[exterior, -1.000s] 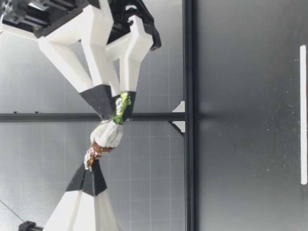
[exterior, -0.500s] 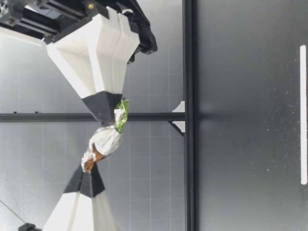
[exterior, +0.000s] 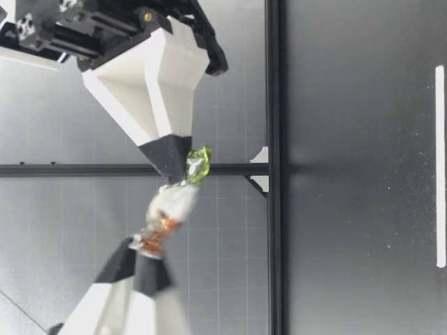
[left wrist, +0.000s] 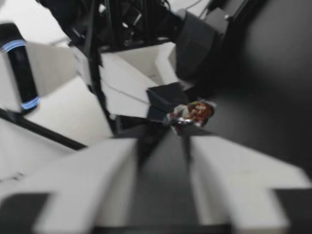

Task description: Pick up the candy and unwrap it.

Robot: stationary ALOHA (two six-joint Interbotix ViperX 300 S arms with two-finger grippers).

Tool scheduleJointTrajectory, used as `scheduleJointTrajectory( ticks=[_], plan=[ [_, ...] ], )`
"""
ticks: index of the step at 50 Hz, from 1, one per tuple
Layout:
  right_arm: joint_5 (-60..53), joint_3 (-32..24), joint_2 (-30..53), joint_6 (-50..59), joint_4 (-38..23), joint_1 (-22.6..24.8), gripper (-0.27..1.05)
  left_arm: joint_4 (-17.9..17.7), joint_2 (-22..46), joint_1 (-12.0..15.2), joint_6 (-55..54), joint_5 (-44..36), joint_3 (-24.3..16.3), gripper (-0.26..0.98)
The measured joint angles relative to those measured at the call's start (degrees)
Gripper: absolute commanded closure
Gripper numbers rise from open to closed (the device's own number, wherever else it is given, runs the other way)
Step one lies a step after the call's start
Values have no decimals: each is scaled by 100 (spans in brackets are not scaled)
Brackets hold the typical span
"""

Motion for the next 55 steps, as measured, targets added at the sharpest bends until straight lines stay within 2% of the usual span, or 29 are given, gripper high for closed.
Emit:
scheduleJointTrajectory(
  ticks=[3,11,17,24,29,40,55],
  plan=[
    [185,0,-53,-193,0,-18,99,-70,0,-9,-352,0,44,10],
    [1002,-114,-246,-984,0,-62,99,-519,0,-9,-1872,70,255,12],
    [1925,-325,-369,-1819,-18,-62,99,-686,105,-18,-3445,272,281,10],
    [3067,-633,-404,-2918,-70,-62,99,-791,308,-9,-5660,510,62,10],
    [3683,-896,-334,-3489,-70,-53,99,-800,563,-9,-6618,554,-158,10],
    [3920,-1081,-62,-3595,-105,35,99,-1028,1090,18,-6829,563,-598,10],
    [3929,-1099,-62,-3551,-114,352,99,-1151,1143,229,-6785,563,-642,10]
  ],
)
